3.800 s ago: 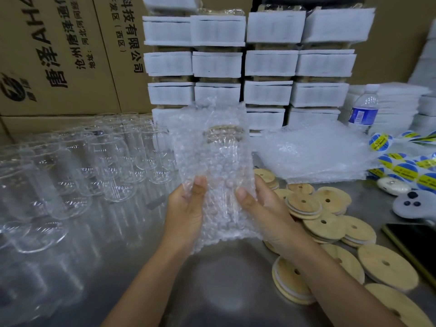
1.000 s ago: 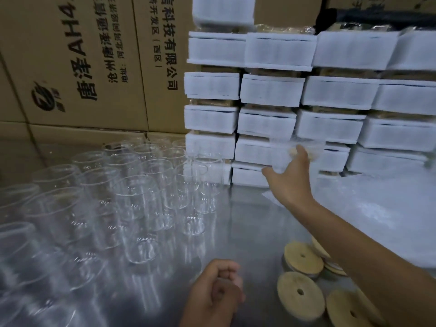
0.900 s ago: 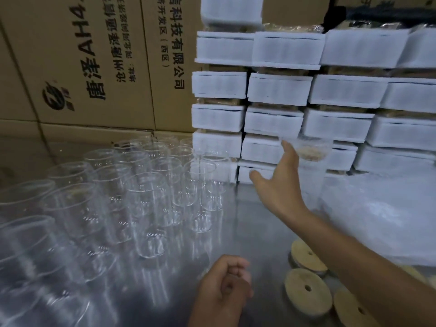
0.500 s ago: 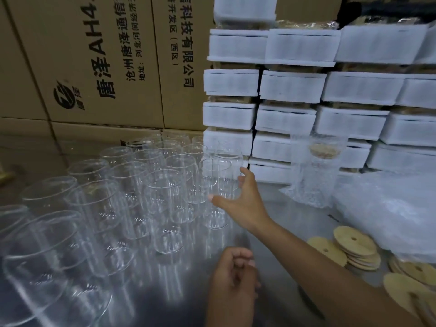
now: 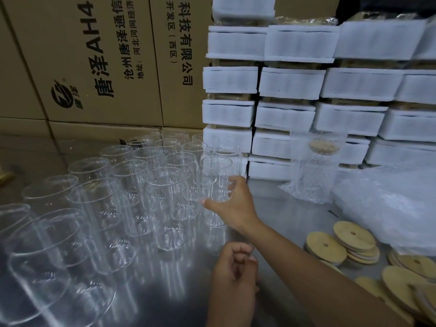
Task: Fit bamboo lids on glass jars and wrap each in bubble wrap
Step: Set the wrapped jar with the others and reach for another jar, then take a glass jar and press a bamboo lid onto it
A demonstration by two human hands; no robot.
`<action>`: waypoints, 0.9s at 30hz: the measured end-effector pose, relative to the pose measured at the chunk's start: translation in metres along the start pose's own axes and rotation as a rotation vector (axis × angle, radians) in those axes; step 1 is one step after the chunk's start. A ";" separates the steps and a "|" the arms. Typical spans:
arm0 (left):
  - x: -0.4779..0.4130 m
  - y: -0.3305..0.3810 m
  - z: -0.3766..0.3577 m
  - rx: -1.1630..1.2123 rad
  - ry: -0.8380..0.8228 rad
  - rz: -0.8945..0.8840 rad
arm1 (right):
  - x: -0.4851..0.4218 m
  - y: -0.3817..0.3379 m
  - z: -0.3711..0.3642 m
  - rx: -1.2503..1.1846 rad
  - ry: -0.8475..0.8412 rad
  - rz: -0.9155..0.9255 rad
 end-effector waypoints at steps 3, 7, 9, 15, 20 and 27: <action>0.000 0.000 0.003 0.026 0.013 0.002 | 0.007 0.002 0.005 -0.027 0.024 -0.010; 0.001 0.002 0.008 0.087 0.124 -0.027 | 0.024 -0.002 0.032 -0.087 0.143 0.011; 0.002 0.006 0.012 0.125 0.182 -0.058 | 0.035 -0.008 0.049 -0.140 0.166 0.027; 0.010 0.034 0.005 0.083 0.070 -0.211 | 0.091 -0.041 0.090 -0.298 0.057 0.068; 0.020 0.057 -0.007 0.070 -0.123 -0.294 | 0.150 -0.056 0.101 -0.311 -0.091 0.059; 0.040 0.069 -0.057 -0.098 -0.450 -0.210 | 0.198 -0.050 0.106 -0.428 -0.072 0.021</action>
Point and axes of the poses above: each hand's wrist, its own x-axis away from the middle knuckle, its own z-axis out of the back of the hand, y = z × x, the point moved 6 cm from there along -x, towards the middle knuckle, and after that the axes turned 13 degrees about -y, right-handed, at the moved point
